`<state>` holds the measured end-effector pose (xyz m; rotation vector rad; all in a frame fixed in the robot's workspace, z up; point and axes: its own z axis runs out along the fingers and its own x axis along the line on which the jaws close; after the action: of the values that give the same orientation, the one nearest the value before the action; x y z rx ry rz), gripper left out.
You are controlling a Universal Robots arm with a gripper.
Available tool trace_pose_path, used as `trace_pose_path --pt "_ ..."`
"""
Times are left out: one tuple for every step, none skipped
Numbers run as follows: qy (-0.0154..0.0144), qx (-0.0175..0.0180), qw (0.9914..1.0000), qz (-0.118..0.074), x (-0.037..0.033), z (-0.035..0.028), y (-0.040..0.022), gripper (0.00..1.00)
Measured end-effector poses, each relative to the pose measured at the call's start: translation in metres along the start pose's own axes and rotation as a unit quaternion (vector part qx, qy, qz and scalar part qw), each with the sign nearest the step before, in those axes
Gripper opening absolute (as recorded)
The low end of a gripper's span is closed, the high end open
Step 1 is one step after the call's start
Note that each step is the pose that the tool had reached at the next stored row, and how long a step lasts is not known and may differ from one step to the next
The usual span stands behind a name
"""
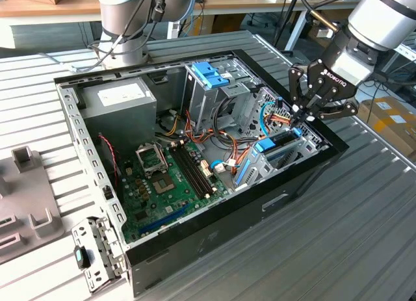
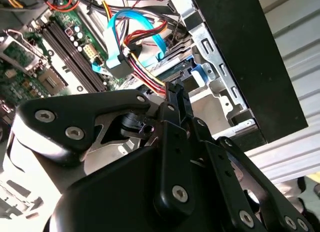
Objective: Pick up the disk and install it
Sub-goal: 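Insert the first disk wire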
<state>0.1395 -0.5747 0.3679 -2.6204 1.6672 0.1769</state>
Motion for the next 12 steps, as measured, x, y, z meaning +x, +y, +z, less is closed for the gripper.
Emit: trace_pose_path --pt "-0.0001 0.0005 0.99999 0.005 0.0000 0.0000 0.0000 0.17" --pt "-0.0003 0.0011 0.99995 0.010 0.0000 0.0000 0.0000 0.17" --pt "-0.0005 0.0018 0.99987 0.016 0.0000 0.0001 0.0000 0.17" --pt "-0.0007 0.0023 0.99978 0.021 0.0000 0.0001 0.0000 0.17" --pt "-0.0010 0.0031 0.99961 0.028 0.0000 0.0001 0.0000 0.17" --pt "-0.0013 0.0042 0.99930 0.037 0.0000 0.0002 0.0000 0.17" --pt "-0.0016 0.0050 0.99899 0.045 0.0000 0.0002 0.0000 0.17" --pt "-0.0017 0.0056 0.99877 0.049 0.0000 0.0002 0.0000 0.17" --pt "-0.0019 0.0063 0.99844 0.056 0.0000 0.0003 0.0000 0.17" --pt "-0.0021 0.0069 0.99812 0.061 0.0000 0.0003 0.0000 0.17" --pt "-0.0024 0.0076 0.99769 0.068 0.0000 0.0004 0.0000 0.17" --pt "-0.0025 0.0082 0.99732 0.073 0.0000 0.0004 0.0000 0.17"
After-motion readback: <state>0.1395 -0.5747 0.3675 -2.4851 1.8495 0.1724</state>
